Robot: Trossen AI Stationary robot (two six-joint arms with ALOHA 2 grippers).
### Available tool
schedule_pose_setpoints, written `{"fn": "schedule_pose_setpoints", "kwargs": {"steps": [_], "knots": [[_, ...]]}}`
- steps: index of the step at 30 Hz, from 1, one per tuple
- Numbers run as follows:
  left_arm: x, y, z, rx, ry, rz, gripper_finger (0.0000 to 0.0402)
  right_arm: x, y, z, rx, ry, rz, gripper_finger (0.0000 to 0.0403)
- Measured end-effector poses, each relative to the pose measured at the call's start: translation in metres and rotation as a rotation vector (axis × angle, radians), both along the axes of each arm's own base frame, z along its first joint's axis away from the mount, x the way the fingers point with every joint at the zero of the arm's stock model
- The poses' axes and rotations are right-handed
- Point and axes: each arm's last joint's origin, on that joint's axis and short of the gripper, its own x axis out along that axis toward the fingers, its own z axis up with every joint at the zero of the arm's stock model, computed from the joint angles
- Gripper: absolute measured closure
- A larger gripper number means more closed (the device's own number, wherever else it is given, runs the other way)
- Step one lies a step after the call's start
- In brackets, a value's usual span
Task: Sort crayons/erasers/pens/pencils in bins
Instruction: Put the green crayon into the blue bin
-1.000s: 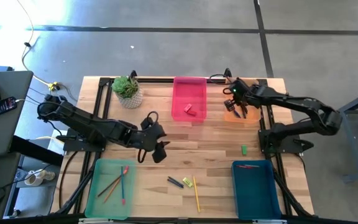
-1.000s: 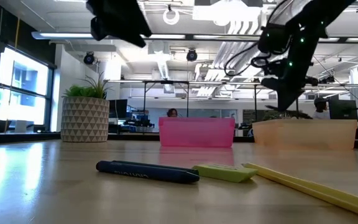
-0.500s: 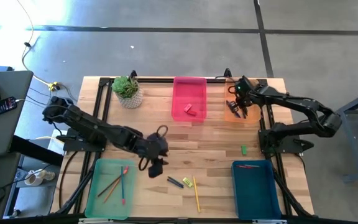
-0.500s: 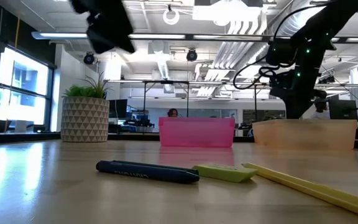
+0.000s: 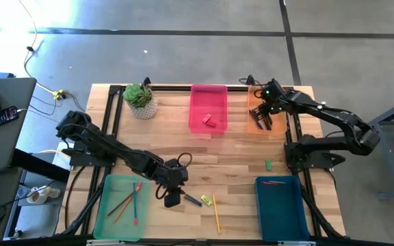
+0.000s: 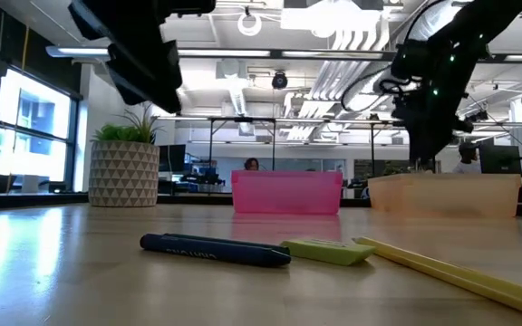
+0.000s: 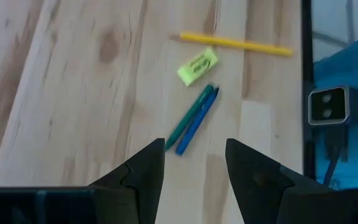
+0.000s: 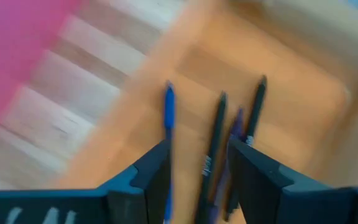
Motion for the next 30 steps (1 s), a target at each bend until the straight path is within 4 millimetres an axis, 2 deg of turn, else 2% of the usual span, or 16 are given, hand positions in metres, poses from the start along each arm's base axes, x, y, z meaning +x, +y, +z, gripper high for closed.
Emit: {"fn": "schedule_pose_setpoints", "kwargs": {"steps": [5,10,15,21,25,30], "knots": [[-0.004,-0.004,0.004,0.036,0.047,-0.048,0.0243,0.001,0.009,0.023,0.004,-0.15,-0.026,0.026],[-0.008,-0.005,0.024,0.129,0.143,-0.136,0.0243,0.006,0.029,0.043,0.001,-0.287,-0.036,0.0267],[-0.009,-0.004,0.038,0.222,0.16,-0.213,0.0243,0.014,0.049,0.053,0.022,-0.392,-0.028,0.0269],[-0.006,-0.002,0.036,0.309,0.153,-0.221,0.0243,0.024,0.073,0.057,0.083,-0.462,-0.025,0.027],[0.001,-0.001,0.027,0.344,0.156,-0.23,0.0243,0.031,0.089,0.057,0.103,-0.488,-0.041,0.027],[0.014,-0.01,0.011,0.351,0.123,-0.265,0.0243,0.036,0.108,0.058,0.091,-0.516,-0.065,0.027]]}}
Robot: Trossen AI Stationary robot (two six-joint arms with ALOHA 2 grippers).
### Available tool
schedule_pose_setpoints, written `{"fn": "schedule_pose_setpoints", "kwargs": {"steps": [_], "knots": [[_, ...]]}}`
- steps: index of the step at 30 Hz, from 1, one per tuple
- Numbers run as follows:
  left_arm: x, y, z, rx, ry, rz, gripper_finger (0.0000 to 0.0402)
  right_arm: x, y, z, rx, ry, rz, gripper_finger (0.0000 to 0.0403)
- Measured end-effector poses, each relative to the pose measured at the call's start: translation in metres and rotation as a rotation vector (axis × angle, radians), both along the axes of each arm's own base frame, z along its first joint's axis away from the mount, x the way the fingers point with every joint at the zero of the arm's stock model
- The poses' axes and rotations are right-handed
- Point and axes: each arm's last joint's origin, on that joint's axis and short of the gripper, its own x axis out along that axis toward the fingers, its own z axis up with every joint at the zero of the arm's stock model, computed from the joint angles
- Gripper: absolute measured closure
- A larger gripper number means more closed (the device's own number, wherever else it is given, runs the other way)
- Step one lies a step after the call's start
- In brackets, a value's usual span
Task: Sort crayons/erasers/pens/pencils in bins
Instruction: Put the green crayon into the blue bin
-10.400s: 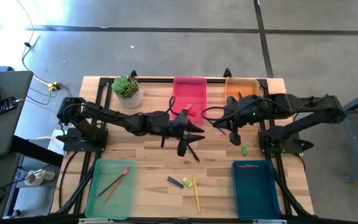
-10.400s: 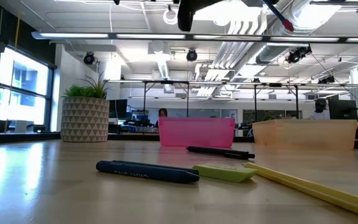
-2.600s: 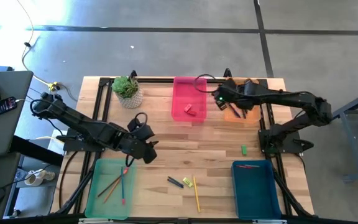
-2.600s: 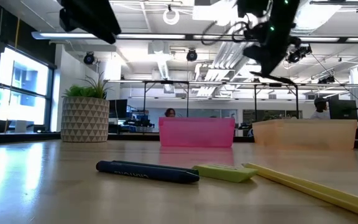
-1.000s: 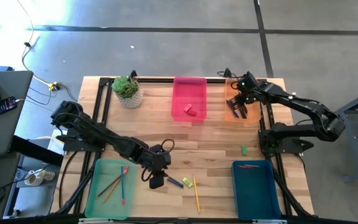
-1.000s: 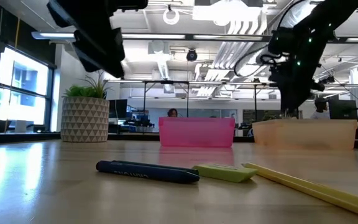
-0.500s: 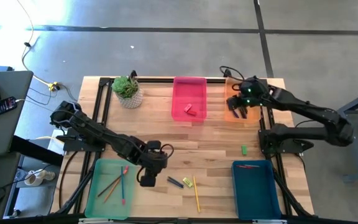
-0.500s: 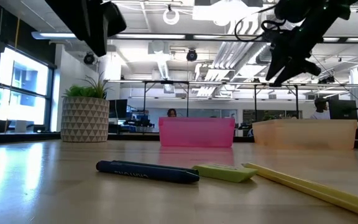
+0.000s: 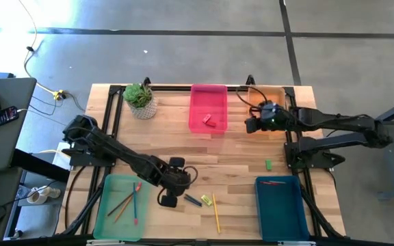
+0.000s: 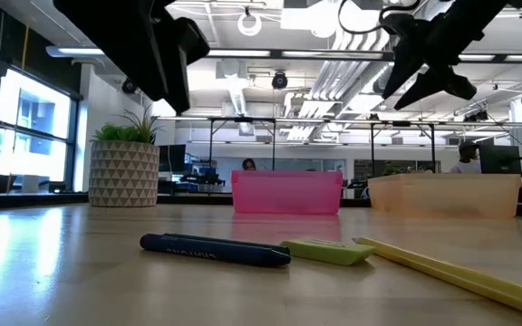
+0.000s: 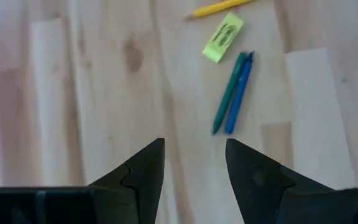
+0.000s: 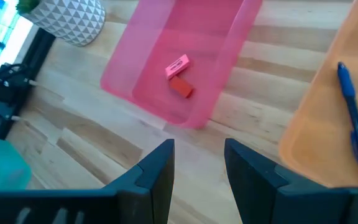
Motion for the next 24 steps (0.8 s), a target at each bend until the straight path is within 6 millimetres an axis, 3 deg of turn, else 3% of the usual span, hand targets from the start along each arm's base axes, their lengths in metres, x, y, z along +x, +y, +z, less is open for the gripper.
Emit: {"fn": "schedule_pose_setpoints", "kwargs": {"steps": [10,24], "knots": [[0.018,-0.007,-0.035,0.012,0.021,-0.021,0.0243,0.003,0.021,0.001,-0.023,-0.032,-0.035,0.027],[0.031,-0.013,-0.055,-0.021,-0.008,-0.033,0.0243,0.008,0.024,-0.005,-0.019,-0.005,-0.036,0.027]]}}
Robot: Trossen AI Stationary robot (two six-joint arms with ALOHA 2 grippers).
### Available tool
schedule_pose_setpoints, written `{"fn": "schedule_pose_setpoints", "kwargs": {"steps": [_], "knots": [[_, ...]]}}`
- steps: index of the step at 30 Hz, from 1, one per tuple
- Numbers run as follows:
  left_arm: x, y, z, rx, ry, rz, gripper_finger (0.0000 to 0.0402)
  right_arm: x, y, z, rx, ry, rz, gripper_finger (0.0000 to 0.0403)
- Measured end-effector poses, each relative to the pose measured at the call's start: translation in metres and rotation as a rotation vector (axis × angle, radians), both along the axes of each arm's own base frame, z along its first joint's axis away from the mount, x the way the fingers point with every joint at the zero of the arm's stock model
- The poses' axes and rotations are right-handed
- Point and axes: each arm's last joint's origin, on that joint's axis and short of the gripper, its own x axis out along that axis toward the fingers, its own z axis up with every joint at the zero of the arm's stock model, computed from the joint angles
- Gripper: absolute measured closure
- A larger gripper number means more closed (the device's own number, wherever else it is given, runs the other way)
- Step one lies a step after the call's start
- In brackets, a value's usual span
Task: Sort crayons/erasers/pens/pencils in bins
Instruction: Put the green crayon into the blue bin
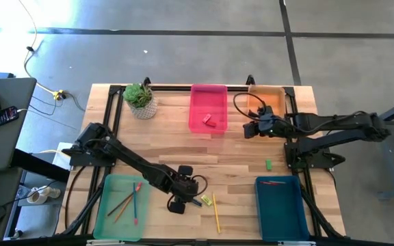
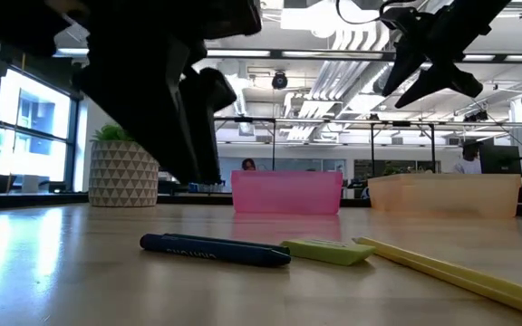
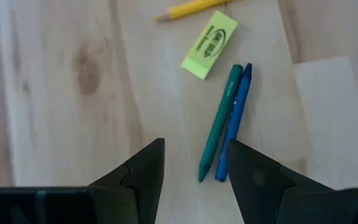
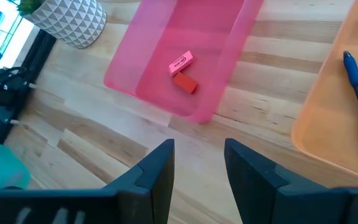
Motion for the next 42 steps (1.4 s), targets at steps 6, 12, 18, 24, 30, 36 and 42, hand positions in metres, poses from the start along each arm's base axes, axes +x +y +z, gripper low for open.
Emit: {"fn": "schedule_pose_setpoints", "kwargs": {"steps": [6,12,18,24,30,36,42], "knots": [[0.002,-0.004,-0.014,0.011,0.023,-0.011,0.0243,0.003,0.0,-0.003,0.003,0.021,0.002,0.027],[0.003,-0.006,-0.021,0.017,0.032,-0.015,0.0243,0.004,0.0,-0.005,0.009,0.032,0.008,0.027],[0.003,-0.005,-0.024,0.02,0.043,-0.008,0.0243,0.004,0.0,-0.005,0.013,0.032,0.015,0.027],[0.003,-0.005,-0.025,0.035,0.044,-0.01,0.0243,0.004,0.001,-0.005,0.014,0.033,0.021,0.027],[0.003,-0.005,-0.025,0.047,0.04,-0.007,0.0243,0.004,0.001,-0.005,0.014,0.033,0.021,0.027],[0.004,-0.006,-0.033,0.041,0.068,-0.032,0.0243,0.004,0.001,-0.005,0.014,0.033,0.02,0.027],[0.004,-0.005,-0.034,0.054,0.063,-0.004,0.0243,0.004,0.001,-0.005,0.016,0.033,0.022,0.027]]}}
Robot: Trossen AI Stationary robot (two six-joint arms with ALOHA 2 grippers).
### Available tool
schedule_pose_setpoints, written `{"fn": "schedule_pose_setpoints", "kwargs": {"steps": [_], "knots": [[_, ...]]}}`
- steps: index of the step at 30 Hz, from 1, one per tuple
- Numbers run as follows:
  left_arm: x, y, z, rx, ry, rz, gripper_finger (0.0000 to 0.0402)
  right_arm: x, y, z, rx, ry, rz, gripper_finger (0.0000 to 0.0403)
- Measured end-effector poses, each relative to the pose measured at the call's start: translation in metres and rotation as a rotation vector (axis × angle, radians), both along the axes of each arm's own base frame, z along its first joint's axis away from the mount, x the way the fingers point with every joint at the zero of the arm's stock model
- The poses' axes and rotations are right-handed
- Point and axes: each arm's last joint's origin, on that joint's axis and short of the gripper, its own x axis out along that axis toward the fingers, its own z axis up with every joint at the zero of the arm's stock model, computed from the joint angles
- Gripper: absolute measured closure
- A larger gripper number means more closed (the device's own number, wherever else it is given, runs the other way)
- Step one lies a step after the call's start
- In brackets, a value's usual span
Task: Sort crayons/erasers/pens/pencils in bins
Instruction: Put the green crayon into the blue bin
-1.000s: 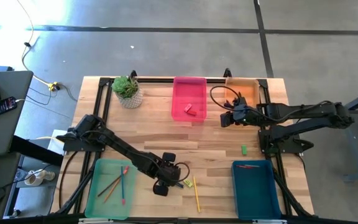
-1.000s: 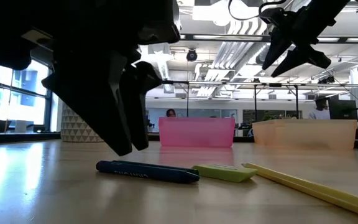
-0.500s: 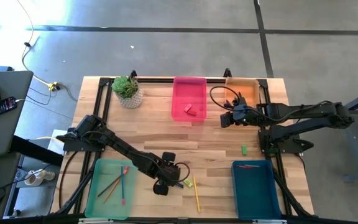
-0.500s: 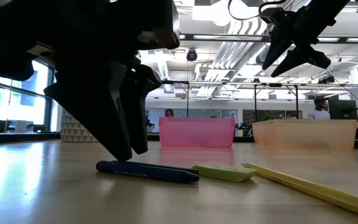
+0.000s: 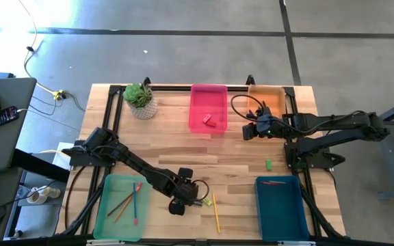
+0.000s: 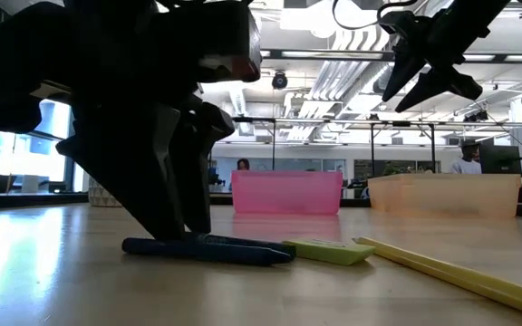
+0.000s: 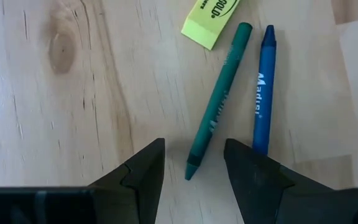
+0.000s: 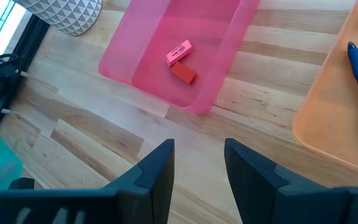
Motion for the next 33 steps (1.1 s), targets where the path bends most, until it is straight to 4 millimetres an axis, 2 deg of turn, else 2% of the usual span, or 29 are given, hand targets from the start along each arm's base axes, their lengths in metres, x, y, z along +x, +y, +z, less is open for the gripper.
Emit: {"fn": "schedule_pose_setpoints", "kwargs": {"steps": [5,12,14,19,26,33], "knots": [[0.0,0.001,0.0,-0.001,0.001,-0.005,0.0272,0.0,0.0,0.0,0.0,0.0,0.0,0.027],[0.0,0.001,-0.002,-0.002,-0.004,-0.019,0.0375,0.0,0.0,0.0,-0.011,0.005,0.017,0.027],[0.0,0.001,-0.002,0.002,-0.005,-0.017,0.0392,0.0,0.0,0.002,-0.015,0.008,0.033,0.027],[-0.001,0.002,-0.002,0.012,0.007,-0.022,0.0386,0.002,0.0,0.016,-0.055,-0.009,0.078,0.027],[-0.003,0.003,-0.001,0.004,0.025,-0.025,0.0398,0.002,0.001,0.035,-0.09,-0.009,0.182,0.027],[-0.009,0.006,0.01,0.019,0.042,-0.02,0.0398,-0.001,0.004,0.037,-0.1,0.059,0.353,0.027]]}}
